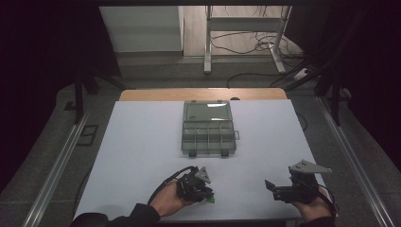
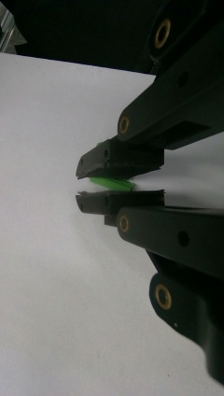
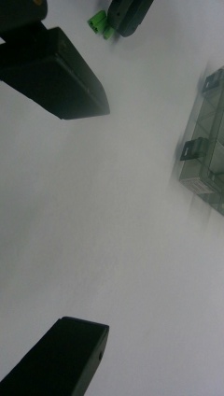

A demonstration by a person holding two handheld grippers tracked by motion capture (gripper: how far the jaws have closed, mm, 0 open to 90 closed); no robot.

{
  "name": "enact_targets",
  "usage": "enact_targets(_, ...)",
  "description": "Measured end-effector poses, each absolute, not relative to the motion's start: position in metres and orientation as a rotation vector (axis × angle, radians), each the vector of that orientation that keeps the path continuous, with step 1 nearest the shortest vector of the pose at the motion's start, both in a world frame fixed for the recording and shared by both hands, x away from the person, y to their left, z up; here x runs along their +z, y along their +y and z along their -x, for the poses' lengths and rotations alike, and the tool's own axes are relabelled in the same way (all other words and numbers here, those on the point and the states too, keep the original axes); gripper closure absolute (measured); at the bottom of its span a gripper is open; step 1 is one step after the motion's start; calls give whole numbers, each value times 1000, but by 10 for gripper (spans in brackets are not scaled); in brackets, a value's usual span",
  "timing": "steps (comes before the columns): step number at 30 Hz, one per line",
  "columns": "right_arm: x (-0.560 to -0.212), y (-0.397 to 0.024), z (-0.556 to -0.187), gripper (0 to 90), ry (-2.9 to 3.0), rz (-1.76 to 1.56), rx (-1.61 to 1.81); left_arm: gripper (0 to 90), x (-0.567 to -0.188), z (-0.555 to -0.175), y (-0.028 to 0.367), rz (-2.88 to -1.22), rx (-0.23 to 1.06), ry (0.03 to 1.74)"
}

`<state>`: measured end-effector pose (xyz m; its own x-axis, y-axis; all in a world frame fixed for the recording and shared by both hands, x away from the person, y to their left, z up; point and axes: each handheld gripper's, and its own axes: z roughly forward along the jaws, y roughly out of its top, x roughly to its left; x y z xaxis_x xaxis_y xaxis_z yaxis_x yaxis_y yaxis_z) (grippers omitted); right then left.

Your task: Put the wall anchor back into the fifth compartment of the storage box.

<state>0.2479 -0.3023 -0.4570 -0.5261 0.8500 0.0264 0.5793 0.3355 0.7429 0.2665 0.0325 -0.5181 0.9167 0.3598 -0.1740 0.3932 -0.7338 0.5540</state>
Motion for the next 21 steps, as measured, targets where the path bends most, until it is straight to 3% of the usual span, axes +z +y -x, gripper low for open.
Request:
enact_targets(7, -457, -302, -248, 0, 2238, -1267, 1013, 791, -520, -266, 32, -2495, -57, 510)
enact_targets(13, -457, -302, -248, 0, 2239, -1265, 1014, 843, -519, -267, 31, -2504, -42, 525)
enact_targets(21, -456, -303, -248, 0, 2236, -1263, 1016, 845, -513, -274, 36, -2472, -54, 590)
